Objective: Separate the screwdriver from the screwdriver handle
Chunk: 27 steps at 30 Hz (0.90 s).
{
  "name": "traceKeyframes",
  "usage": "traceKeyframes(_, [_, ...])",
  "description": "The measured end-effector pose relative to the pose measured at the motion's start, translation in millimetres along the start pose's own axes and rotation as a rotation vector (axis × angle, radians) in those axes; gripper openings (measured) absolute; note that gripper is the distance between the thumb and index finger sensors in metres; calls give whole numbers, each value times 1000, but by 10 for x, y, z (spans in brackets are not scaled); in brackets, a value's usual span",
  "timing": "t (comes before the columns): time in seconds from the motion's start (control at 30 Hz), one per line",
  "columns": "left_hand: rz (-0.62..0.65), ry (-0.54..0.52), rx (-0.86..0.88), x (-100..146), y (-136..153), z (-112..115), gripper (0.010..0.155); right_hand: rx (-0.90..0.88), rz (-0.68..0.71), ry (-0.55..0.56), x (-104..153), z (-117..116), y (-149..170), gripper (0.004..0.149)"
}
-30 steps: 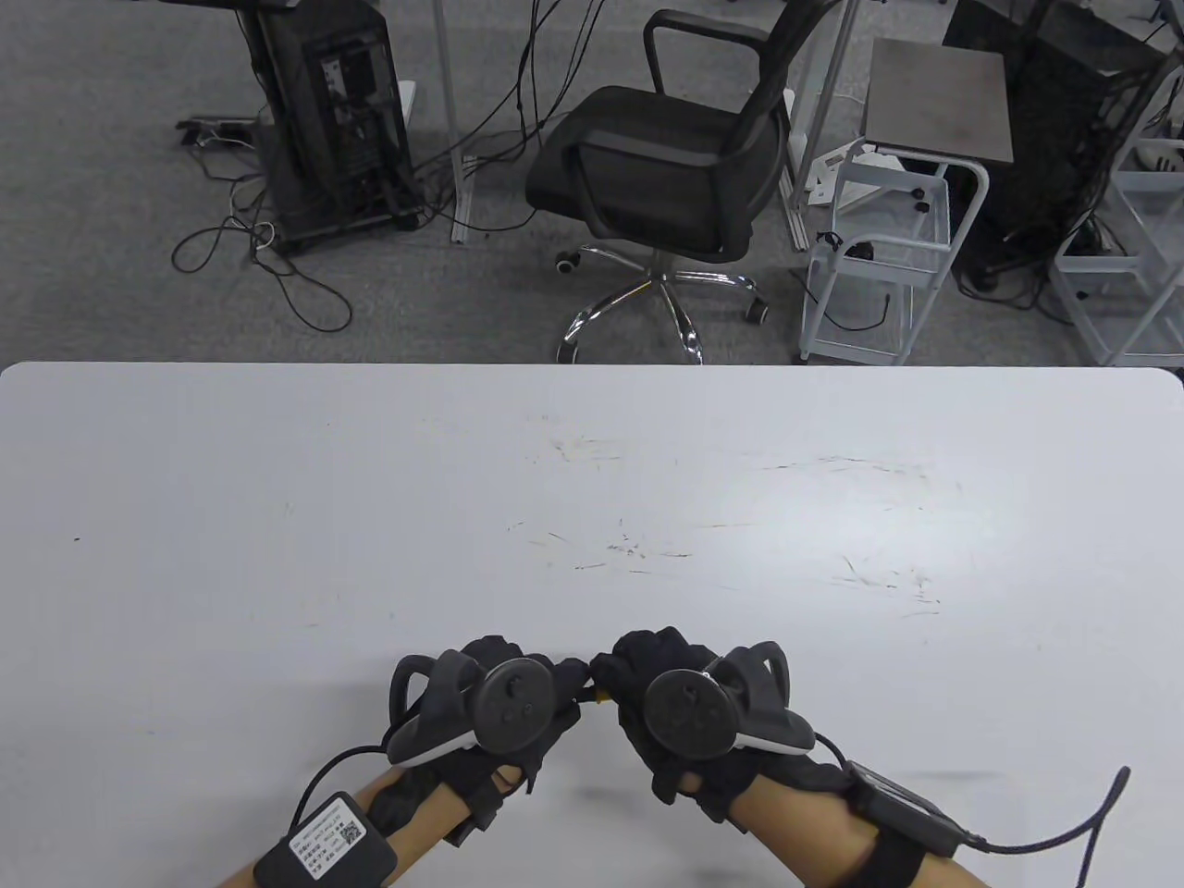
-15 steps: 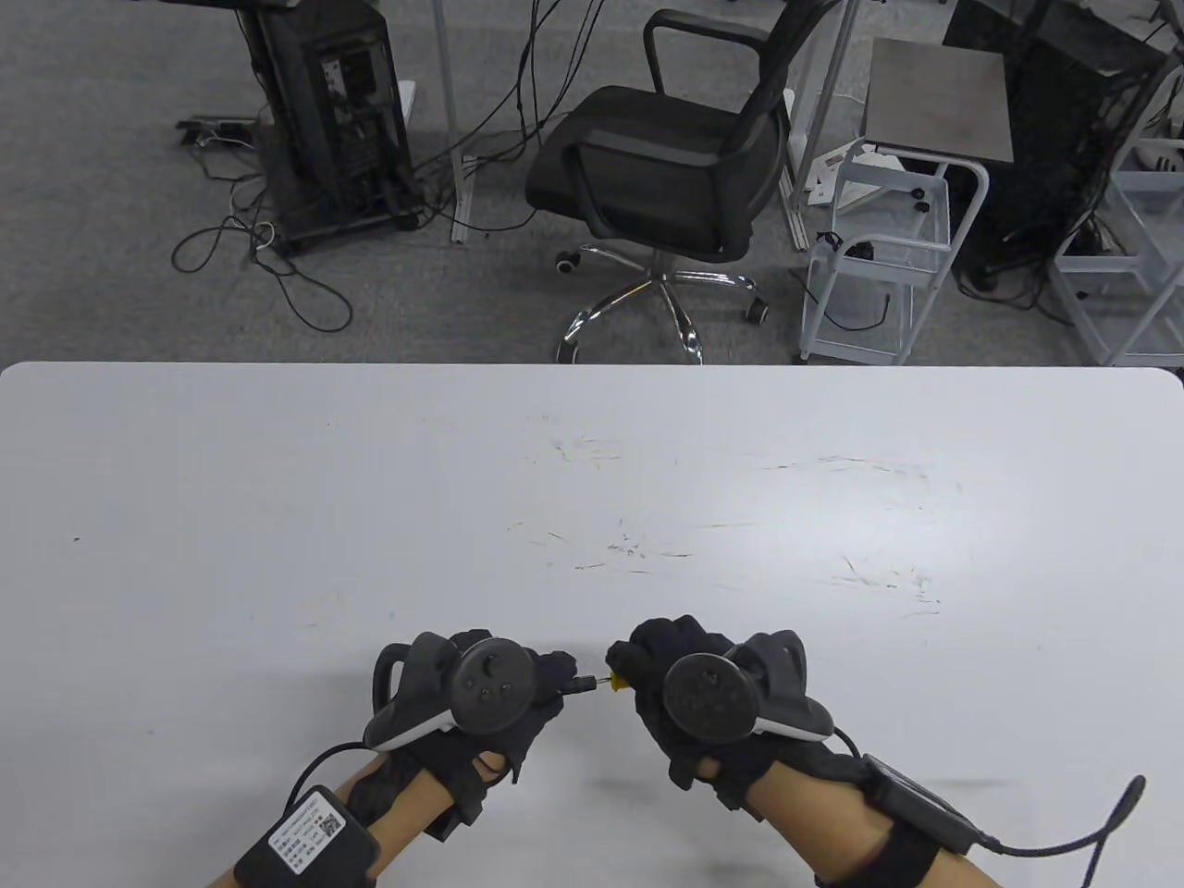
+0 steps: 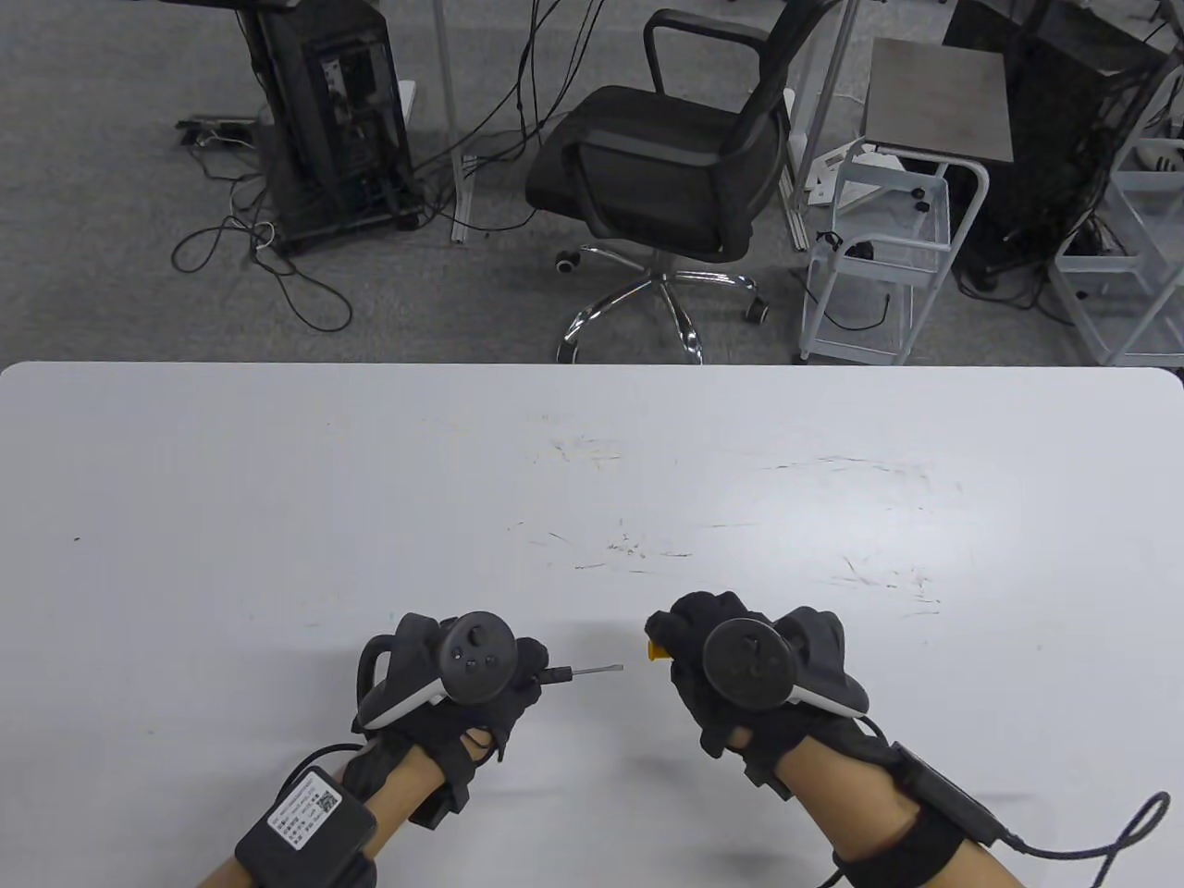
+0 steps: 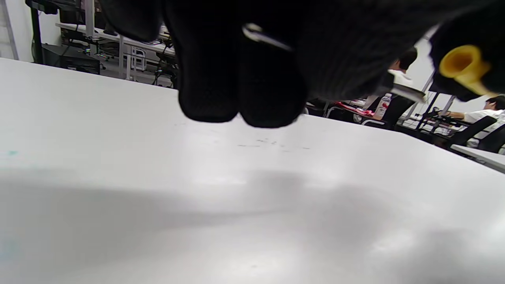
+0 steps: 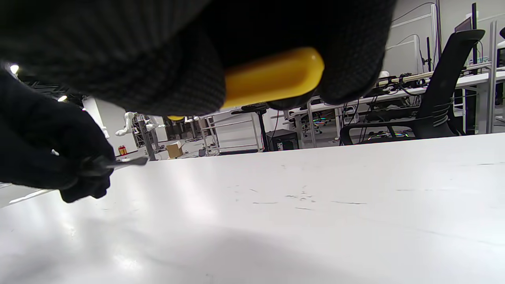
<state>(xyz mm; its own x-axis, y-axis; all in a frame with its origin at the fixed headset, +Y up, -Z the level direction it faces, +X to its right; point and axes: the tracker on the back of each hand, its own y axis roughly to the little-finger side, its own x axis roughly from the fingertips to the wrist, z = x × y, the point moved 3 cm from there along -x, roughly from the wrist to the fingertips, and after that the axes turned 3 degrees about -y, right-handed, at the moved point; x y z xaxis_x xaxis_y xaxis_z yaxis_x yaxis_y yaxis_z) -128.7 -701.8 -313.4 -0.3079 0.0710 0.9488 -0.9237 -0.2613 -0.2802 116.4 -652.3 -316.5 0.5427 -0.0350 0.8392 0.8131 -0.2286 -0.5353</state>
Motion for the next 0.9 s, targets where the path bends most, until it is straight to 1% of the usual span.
traceKeyframes(0.17, [-43,40,-15,-80,122,182,42,-7,2,7,9,27,20,49])
traceKeyframes(0.3, [-36,83,-57,-121,93,340,41,-14,2,8,13,42,40,49])
traceKeyframes(0.4, [-57,98,-89,-154,90,397,40,-12,5,4,23,42,49,49])
traceKeyframes(0.57, [-92,145,-197,-189,160,546,40,-22,8,3,33,62,63,49])
traceKeyframes(0.67, [-96,136,-295,-212,175,617,40,-21,13,2,36,61,56,49])
traceKeyframes(0.73, [-102,156,-334,-224,188,677,41,-20,16,1,35,55,55,49])
traceKeyframes(0.8, [-98,140,-367,-234,182,684,42,-18,17,-2,35,52,53,49])
traceKeyframes(0.9, [-98,143,-398,-237,163,685,43,-18,18,-5,35,50,52,49])
